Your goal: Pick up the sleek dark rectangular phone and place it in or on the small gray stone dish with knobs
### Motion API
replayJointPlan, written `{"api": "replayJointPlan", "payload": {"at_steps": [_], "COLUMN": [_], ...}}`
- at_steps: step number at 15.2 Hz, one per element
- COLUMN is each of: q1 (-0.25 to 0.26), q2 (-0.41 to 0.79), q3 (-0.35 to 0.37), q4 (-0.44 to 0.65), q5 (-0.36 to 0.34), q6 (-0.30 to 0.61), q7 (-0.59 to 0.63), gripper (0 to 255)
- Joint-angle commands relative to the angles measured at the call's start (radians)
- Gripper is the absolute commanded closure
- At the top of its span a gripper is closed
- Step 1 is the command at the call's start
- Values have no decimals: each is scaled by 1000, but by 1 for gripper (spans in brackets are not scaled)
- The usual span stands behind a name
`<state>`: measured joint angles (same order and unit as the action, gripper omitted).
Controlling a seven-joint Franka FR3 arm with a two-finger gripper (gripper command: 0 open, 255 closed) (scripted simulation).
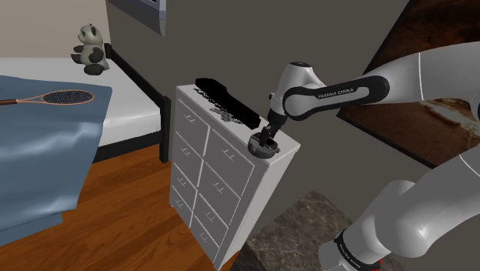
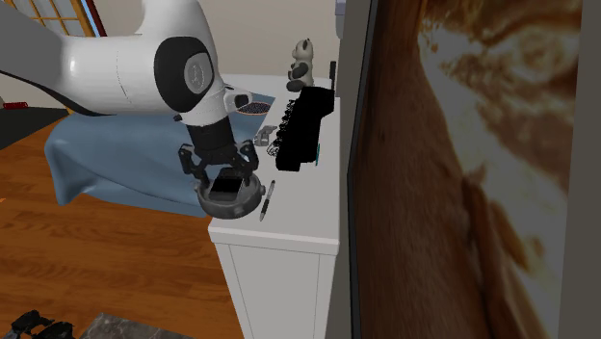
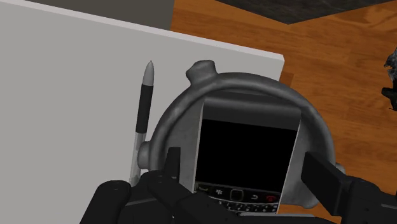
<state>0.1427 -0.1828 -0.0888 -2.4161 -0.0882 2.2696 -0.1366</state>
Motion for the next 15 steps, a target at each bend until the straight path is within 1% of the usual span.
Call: {"api": "replayJointPlan", "payload": {"at_steps": [1, 3, 7, 15], "q1": [0, 0, 3, 3], "q2": [0, 0, -67, -67], "q3": [0, 0, 7, 7], "q4": [0, 0, 68, 68], "q5": [0, 0, 3, 3], "q6": [0, 0, -135, -135], "q7": [0, 0, 0, 0], "gripper": [0, 0, 0, 0]}}
